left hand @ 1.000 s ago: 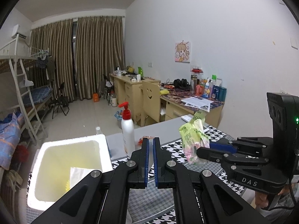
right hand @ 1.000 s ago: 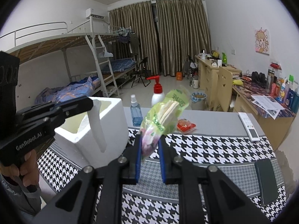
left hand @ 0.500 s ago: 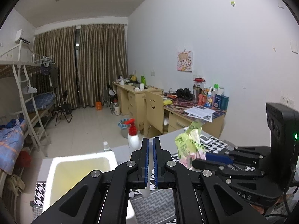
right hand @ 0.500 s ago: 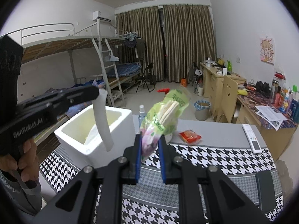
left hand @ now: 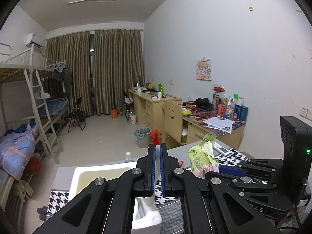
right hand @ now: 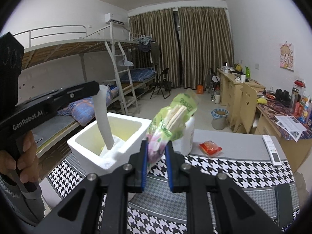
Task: Organize soft objects
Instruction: 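Lift the packaged snack with the right tool and carry it toward the foam box, then lower the right tool into the foam box and open it to drop the snack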
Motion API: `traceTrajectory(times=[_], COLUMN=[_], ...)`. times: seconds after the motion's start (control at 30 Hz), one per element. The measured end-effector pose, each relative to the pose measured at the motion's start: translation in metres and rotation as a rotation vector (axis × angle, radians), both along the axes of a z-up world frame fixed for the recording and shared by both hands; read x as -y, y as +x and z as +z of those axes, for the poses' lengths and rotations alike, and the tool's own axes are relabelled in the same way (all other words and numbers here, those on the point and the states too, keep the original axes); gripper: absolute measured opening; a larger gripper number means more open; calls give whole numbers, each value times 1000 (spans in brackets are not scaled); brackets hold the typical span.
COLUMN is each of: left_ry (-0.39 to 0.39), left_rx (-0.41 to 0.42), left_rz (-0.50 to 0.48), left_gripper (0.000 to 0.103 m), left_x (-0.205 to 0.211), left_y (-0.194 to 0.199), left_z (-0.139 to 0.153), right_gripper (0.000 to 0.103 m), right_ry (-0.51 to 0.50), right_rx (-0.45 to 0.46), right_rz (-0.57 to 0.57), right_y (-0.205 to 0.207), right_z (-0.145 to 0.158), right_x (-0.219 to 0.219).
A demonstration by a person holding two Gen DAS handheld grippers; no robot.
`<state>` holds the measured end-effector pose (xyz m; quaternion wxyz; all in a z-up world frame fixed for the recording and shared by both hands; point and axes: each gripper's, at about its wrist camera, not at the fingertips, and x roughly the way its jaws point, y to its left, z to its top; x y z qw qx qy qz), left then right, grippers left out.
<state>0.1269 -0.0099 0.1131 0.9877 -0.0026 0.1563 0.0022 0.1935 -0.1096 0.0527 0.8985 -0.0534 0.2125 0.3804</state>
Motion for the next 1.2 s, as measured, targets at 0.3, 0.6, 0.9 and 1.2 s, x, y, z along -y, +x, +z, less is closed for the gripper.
traceTrajectory(times=[0.3, 0.6, 0.9, 1.2], left_ry=[8, -1, -15, -2], left_rx=[-21, -49, -102, -95], left_rz=[76, 112, 131, 175], left_gripper=[5, 5, 20, 91], left_x=[-17, -29, -43, -53], left_y=[0, 3, 12, 6], left_z=[-5, -14, -29, -37], right_gripper=[20, 20, 20, 20], right_ry=[14, 2, -18, -38], right_rx=[9, -1, -11, -16], right_rz=[53, 83, 90, 88], right_y=[-7, -6, -4, -2], right_z=[1, -3, -7, -7], right_x=[-13, -26, -37, -48])
